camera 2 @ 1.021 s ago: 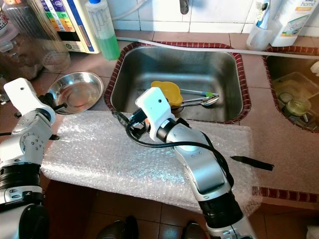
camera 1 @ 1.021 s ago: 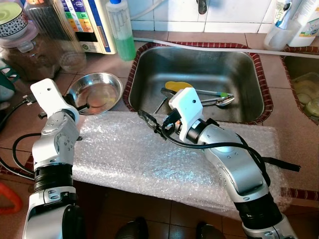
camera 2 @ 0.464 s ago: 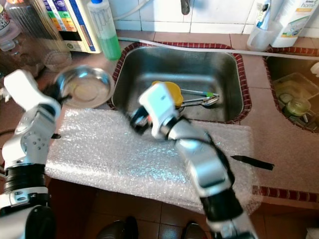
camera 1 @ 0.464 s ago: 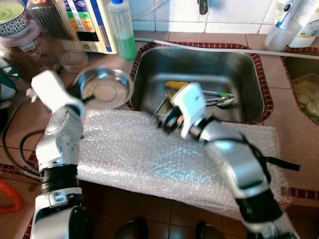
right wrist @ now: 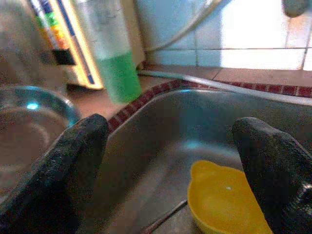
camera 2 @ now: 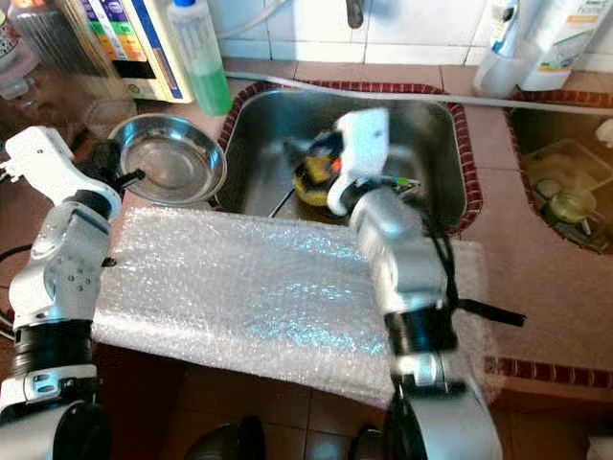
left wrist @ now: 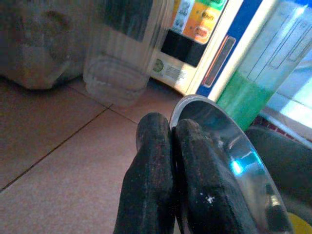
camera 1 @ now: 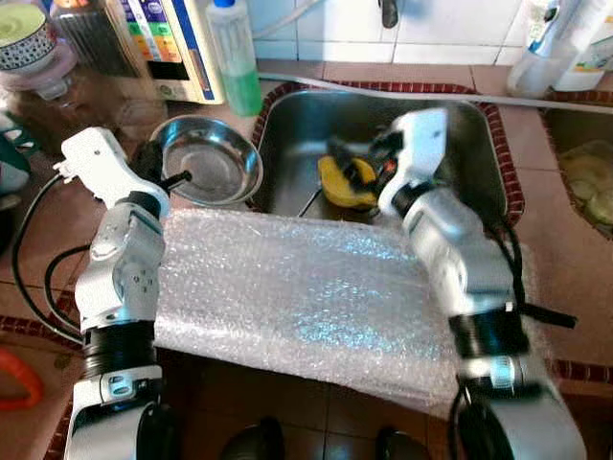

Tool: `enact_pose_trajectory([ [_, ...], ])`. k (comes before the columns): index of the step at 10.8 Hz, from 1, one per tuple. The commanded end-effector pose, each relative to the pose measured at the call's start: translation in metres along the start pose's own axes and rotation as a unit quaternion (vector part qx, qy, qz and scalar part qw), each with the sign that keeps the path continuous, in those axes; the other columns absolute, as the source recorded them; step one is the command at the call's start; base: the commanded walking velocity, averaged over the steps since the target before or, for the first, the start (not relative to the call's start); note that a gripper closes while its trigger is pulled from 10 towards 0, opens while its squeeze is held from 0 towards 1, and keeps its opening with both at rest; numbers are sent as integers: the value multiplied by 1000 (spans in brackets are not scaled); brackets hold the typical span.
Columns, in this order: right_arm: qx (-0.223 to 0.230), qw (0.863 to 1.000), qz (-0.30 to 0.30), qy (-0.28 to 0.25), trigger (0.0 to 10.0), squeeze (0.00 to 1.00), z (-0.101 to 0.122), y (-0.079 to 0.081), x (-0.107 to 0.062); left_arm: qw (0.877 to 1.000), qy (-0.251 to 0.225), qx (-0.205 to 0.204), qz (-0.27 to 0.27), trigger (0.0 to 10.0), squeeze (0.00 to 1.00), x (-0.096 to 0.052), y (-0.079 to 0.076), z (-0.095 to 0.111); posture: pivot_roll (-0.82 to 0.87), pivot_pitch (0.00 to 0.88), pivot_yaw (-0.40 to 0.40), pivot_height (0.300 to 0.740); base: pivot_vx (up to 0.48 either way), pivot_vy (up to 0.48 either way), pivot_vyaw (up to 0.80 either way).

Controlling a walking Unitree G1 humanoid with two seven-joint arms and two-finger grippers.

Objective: Kitchen organization

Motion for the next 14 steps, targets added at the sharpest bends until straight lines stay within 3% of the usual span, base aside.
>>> enact_pose_trajectory([
  [1,25,1000,-1,-9,10000,0,2,-1,5,1000,-23,4,-18,0,0,-3,-1,10,-67,213,84,740,0,0,0],
  [3,72,997,20,-11,10000,0,-1,5,10,996,-32,-10,-77,0,0,-5,-18,14,-62,213,82,740,0,0,0],
  [4,89,995,39,-5,10000,0,-3,10,14,995,-27,3,-96,0,0,-7,-23,11,-61,213,82,740,0,0,0],
  [5,115,992,59,2,10000,0,-5,19,19,993,-23,8,-116,0,0,-9,-31,9,-59,214,83,740,0,0,0],
  [7,126,987,100,-9,10000,0,-2,41,27,985,-11,-14,-171,0,0,-19,-50,1,-57,214,81,740,0,0,0],
  [11,202,975,88,35,10000,0,-19,45,37,985,-16,-9,-170,0,0,-20,-48,5,-42,214,73,740,0,0,0],
  [12,245,965,85,41,10000,0,-23,45,38,982,-20,-22,-187,0,0,-23,-54,9,-32,213,70,740,0,0,0],
  [14,255,960,112,26,10000,0,-19,52,39,973,-13,-55,-224,0,0,-28,-64,15,-25,215,70,740,0,0,0],
])
Point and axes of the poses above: a point about 5 cm out from each wrist's last joint towards the gripper, its own x axis pointing out of the wrist towards the gripper, its own z axis along the axis of the wrist's last joint, y = z × x, the point moved 4 cm from there along x, pointing out of the wrist towards the gripper, and after that the axes turned 15 degrees about -x, right-handed, at the moved point
